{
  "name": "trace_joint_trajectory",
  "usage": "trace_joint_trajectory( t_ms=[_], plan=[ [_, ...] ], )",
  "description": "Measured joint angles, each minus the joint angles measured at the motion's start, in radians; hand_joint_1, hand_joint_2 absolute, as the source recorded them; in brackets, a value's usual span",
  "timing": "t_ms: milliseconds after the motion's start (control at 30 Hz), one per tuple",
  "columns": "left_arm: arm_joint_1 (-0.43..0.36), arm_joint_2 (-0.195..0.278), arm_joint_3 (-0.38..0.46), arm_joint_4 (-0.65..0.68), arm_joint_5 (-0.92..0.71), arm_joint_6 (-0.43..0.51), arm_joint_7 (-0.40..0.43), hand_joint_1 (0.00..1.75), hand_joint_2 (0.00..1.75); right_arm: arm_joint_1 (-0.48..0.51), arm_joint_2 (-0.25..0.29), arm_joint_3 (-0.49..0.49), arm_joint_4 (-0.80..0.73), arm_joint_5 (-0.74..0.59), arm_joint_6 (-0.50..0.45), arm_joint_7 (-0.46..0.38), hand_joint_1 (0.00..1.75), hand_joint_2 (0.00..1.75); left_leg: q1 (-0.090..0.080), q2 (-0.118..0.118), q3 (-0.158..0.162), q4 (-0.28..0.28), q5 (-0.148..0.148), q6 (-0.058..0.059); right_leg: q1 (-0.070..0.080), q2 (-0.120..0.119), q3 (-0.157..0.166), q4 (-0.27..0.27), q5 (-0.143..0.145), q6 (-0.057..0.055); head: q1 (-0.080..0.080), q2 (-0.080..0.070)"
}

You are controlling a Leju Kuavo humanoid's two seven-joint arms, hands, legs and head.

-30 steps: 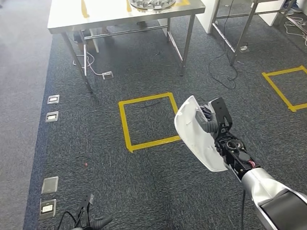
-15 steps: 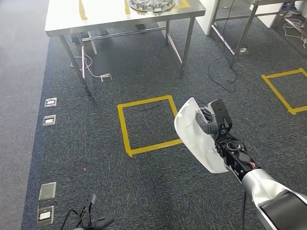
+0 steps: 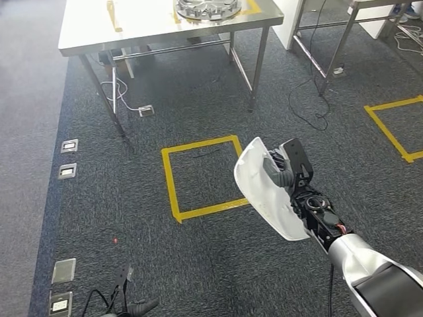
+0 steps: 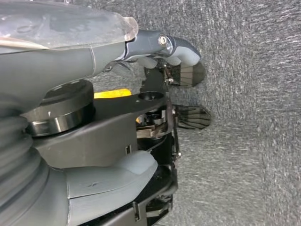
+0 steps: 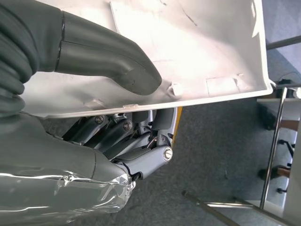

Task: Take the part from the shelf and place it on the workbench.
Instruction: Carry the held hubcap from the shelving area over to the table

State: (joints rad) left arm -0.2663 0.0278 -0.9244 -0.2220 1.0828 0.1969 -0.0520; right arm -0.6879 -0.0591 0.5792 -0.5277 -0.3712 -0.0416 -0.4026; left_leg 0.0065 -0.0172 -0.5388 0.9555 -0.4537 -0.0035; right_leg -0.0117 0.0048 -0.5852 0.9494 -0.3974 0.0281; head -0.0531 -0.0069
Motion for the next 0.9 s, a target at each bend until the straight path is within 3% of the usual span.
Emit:
trace_joint_trajectory(
  t_ms=[67, 133, 167, 200, 233, 267, 333, 367, 400, 500, 567, 600, 667, 700, 733, 767, 833, 867, 900],
  plan=[
    [-0.001, 0.000, 0.000, 0.000, 0.001, 0.002, 0.000, 0.00, 1.75, -0.003, 0.003, 0.001, 0.000, 0.000, 0.000, -0.001, 1.75, 1.75, 0.001, 0.005, -0.030, 0.067, -0.033, -0.010, -0.003, 0.000, 0.011, -0.005, -0.005, -0.012, 0.000, 0.000],
    [-0.001, 0.000, -0.001, 0.000, 0.002, 0.003, 0.000, 0.00, 1.75, -0.005, 0.006, 0.001, 0.000, 0.000, 0.000, -0.002, 1.75, 1.75, 0.002, 0.008, -0.109, 0.209, -0.087, -0.015, -0.002, -0.001, 0.018, -0.006, -0.012, -0.021, -0.001, 0.000],
    [0.000, -0.001, -0.001, 0.000, 0.003, 0.004, 0.000, 0.00, 1.75, -0.004, 0.007, 0.001, 0.000, 0.000, 0.000, -0.002, 1.75, 1.75, 0.002, 0.008, -0.151, 0.275, -0.103, -0.016, 0.000, 0.000, 0.022, -0.006, -0.016, -0.024, -0.001, 0.000],
    [0.001, -0.001, -0.002, 0.000, 0.003, 0.004, 0.000, 0.00, 1.75, -0.002, 0.008, 0.002, 0.001, 0.000, 0.001, -0.002, 1.75, 1.75, 0.002, 0.008, -0.180, 0.310, -0.100, -0.016, 0.001, 0.001, 0.027, -0.006, -0.021, -0.026, -0.001, 0.000],
    [0.001, -0.001, -0.003, 0.000, 0.003, 0.006, 0.000, 0.00, 1.75, 0.000, 0.010, 0.002, 0.001, 0.000, 0.001, -0.002, 1.75, 1.75, 0.002, 0.008, -0.190, 0.305, -0.077, -0.014, 0.002, 0.003, 0.035, -0.006, -0.027, -0.026, -0.001, 0.000],
    [0.001, -0.001, -0.004, 0.000, 0.003, 0.007, 0.000, 0.00, 1.75, 0.001, 0.011, 0.003, 0.001, 0.000, 0.002, -0.002, 1.75, 1.75, 0.002, 0.008, -0.181, 0.262, -0.036, -0.011, 0.003, 0.004, 0.044, -0.006, -0.033, -0.025, -0.001, 0.000],
    [0.000, 0.000, -0.005, 0.000, 0.003, 0.008, 0.000, 0.00, 1.75, 0.000, 0.013, 0.003, 0.001, 0.000, 0.002, -0.004, 1.75, 1.75, -0.002, 0.008, -0.127, 0.116, 0.055, 0.000, 0.006, 0.006, 0.062, -0.005, -0.049, -0.020, -0.001, 0.000],
    [-0.001, 0.000, -0.006, 0.000, 0.003, 0.008, 0.000, 0.00, 1.75, -0.002, 0.013, 0.003, 0.002, 0.000, 0.001, -0.005, 1.75, 1.75, -0.004, 0.008, -0.103, 0.056, 0.077, 0.005, 0.008, 0.007, 0.067, -0.004, -0.055, -0.016, -0.001, 0.000],
    [-0.002, 0.000, -0.006, 0.000, 0.003, 0.008, 0.001, 0.00, 1.75, -0.004, 0.013, 0.003, 0.002, 0.000, 0.001, -0.006, 1.75, 1.75, -0.006, 0.008, -0.087, 0.020, 0.084, 0.009, 0.009, 0.007, 0.068, -0.004, -0.060, -0.012, -0.001, 0.000],
    [-0.004, 0.000, -0.007, 0.000, 0.004, 0.009, 0.002, 0.00, 1.75, -0.005, 0.013, 0.003, 0.002, 0.000, 0.001, -0.008, 1.75, 1.75, -0.007, 0.007, -0.076, 0.000, 0.069, 0.021, 0.008, 0.007, 0.068, -0.006, -0.070, 0.002, 0.000, 0.000],
    [-0.004, 0.000, -0.007, 0.000, 0.006, 0.010, 0.003, 0.00, 1.75, -0.007, 0.013, 0.003, 0.002, 0.000, 0.001, -0.009, 1.75, 1.75, -0.002, 0.007, -0.062, -0.008, 0.062, 0.031, 0.006, 0.005, 0.051, 0.037, -0.094, 0.013, 0.000, 0.000],
    [-0.005, 0.000, -0.007, 0.000, 0.007, 0.010, 0.003, 0.00, 1.75, -0.008, 0.014, 0.004, 0.002, -0.001, 0.002, -0.010, 1.75, 1.75, 0.000, 0.008, -0.054, -0.011, 0.057, 0.035, 0.004, 0.003, 0.023, 0.094, -0.117, 0.019, 0.000, 0.000],
    [-0.005, -0.002, -0.007, 0.000, 0.009, 0.010, 0.004, 0.00, 1.75, -0.007, 0.014, 0.005, 0.003, -0.002, 0.002, -0.010, 1.75, 1.75, 0.000, 0.007, -0.041, -0.011, 0.045, 0.041, 0.001, 0.002, -0.064, 0.246, -0.165, 0.027, 0.000, 0.000],
    [-0.004, -0.003, -0.008, 0.000, 0.010, 0.010, 0.004, 0.00, 1.75, -0.003, 0.014, 0.005, 0.005, -0.003, 0.003, -0.010, 1.75, 1.75, 0.000, 0.006, -0.032, -0.011, 0.038, 0.041, 0.000, 0.002, -0.100, 0.299, -0.170, 0.029, 0.000, 0.000],
    [-0.002, -0.003, -0.008, 0.000, 0.010, 0.010, 0.004, 0.00, 1.75, 0.000, 0.014, 0.006, 0.007, -0.003, 0.003, -0.010, 1.75, 1.75, 0.001, 0.004, -0.021, -0.011, 0.029, 0.040, -0.001, 0.001, -0.120, 0.313, -0.153, 0.030, 0.000, 0.000],
    [0.000, -0.003, -0.009, 0.000, 0.011, 0.011, 0.004, 0.00, 1.75, 0.002, 0.014, 0.006, 0.008, -0.004, 0.003, -0.010, 1.75, 1.75, 0.001, 0.003, -0.008, -0.011, 0.020, 0.038, -0.003, 0.001, -0.119, 0.283, -0.115, 0.029, 0.000, 0.000],
    [0.002, -0.003, -0.010, 0.000, 0.013, 0.011, 0.004, 0.00, 1.75, 0.001, 0.015, 0.006, 0.011, -0.005, 0.004, -0.011, 1.75, 1.75, 0.001, 0.001, 0.020, -0.011, 0.000, 0.032, -0.004, -0.001, -0.073, 0.144, -0.015, 0.027, 0.000, 0.000],
    [0.001, -0.003, -0.011, 0.000, 0.014, 0.011, 0.004, 0.00, 1.75, -0.002, 0.015, 0.007, 0.011, -0.006, 0.005, -0.012, 1.75, 1.75, -0.001, 0.001, 0.028, -0.011, -0.008, 0.027, -0.002, -0.002, -0.047, 0.079, 0.015, 0.024, 0.000, 0.000],
    [-0.001, -0.003, -0.011, 0.000, 0.015, 0.011, 0.003, 0.00, 1.75, -0.004, 0.015, 0.007, 0.012, -0.006, 0.006, -0.012, 1.75, 1.75, -0.002, 0.000, 0.032, -0.010, -0.014, 0.023, 0.000, -0.003, -0.028, 0.034, 0.026, 0.018, 0.000, 0.000]
  ],
)
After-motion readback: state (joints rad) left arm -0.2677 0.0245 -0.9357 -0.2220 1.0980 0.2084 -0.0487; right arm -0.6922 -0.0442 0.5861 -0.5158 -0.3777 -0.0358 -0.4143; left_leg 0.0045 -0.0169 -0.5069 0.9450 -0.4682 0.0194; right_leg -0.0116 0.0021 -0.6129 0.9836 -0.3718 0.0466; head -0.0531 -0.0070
